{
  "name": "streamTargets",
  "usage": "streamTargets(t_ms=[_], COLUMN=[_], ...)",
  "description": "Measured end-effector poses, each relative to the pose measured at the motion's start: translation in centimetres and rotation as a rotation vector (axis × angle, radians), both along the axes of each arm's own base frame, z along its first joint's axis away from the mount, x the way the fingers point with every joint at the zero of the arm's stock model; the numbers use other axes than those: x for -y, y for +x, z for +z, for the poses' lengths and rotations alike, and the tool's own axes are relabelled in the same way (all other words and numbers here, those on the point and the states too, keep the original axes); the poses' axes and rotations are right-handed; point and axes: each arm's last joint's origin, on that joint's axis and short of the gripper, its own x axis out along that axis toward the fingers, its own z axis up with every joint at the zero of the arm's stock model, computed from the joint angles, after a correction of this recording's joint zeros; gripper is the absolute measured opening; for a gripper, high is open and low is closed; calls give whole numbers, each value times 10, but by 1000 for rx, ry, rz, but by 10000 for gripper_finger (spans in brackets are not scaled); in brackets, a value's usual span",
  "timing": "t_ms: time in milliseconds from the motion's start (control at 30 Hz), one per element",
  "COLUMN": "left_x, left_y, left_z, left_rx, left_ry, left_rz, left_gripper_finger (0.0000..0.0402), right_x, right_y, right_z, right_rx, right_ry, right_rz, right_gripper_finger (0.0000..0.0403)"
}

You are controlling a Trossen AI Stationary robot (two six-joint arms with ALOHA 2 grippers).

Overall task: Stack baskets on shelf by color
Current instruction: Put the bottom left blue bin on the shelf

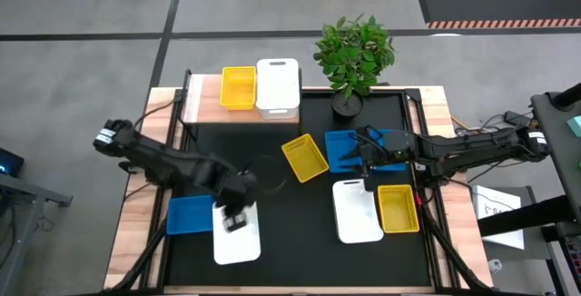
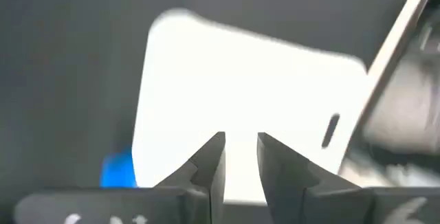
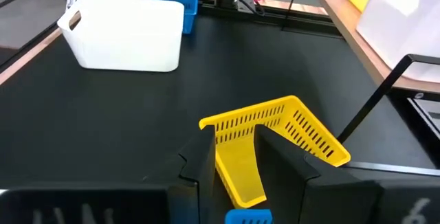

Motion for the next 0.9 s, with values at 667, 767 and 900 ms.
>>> streamTargets(t_ms=[667,767,900], left_x=[81,79,76], left_y=[-90,-91,-95], left_z=[-69,-83,-97], left_rx=[-317,-322,-333], left_ry=[103,110,121], left_rz=[-164,-165,-168], left_gripper_finger=[66,66,70], right_x=[-10,-11,-11], right_y=[2,2,2], right_z=[-4,-4,-4], right_rx=[-24,-22,-22], right_ry=[18,18,16], right_rz=[41,47,48], right_gripper_finger=[93,93,93])
